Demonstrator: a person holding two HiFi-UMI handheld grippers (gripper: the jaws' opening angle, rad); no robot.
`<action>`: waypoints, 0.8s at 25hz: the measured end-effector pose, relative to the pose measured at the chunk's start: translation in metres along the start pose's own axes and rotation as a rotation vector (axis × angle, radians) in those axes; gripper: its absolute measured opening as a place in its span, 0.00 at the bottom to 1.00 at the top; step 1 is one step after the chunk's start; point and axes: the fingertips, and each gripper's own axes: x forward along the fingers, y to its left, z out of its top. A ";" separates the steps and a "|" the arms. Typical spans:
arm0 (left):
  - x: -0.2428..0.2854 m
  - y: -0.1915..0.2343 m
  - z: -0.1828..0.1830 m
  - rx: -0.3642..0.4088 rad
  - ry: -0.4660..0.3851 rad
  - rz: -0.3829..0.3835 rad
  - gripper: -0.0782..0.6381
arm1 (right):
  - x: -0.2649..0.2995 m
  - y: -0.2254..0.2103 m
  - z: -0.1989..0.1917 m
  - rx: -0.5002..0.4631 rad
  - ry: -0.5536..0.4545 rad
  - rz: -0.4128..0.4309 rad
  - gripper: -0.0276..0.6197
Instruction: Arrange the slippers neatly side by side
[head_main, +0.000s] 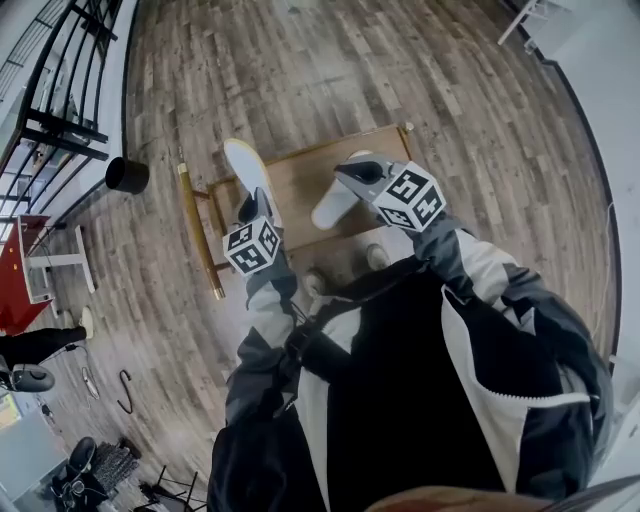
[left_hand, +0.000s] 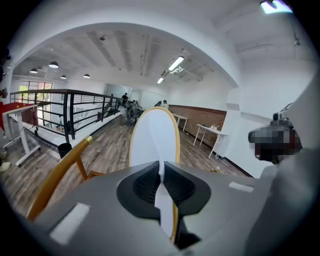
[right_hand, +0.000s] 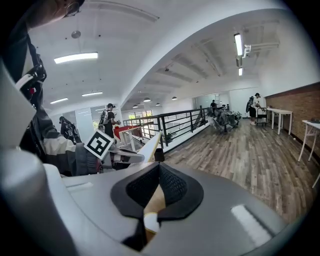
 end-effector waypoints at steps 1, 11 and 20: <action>-0.008 -0.004 0.008 0.005 -0.023 -0.007 0.15 | 0.003 0.001 0.002 -0.004 -0.004 0.010 0.05; -0.074 -0.002 0.052 0.085 -0.140 -0.004 0.15 | 0.050 0.027 0.018 -0.019 -0.020 0.099 0.05; -0.089 0.019 0.050 0.098 -0.134 0.011 0.15 | 0.074 0.043 0.025 -0.015 -0.019 0.117 0.05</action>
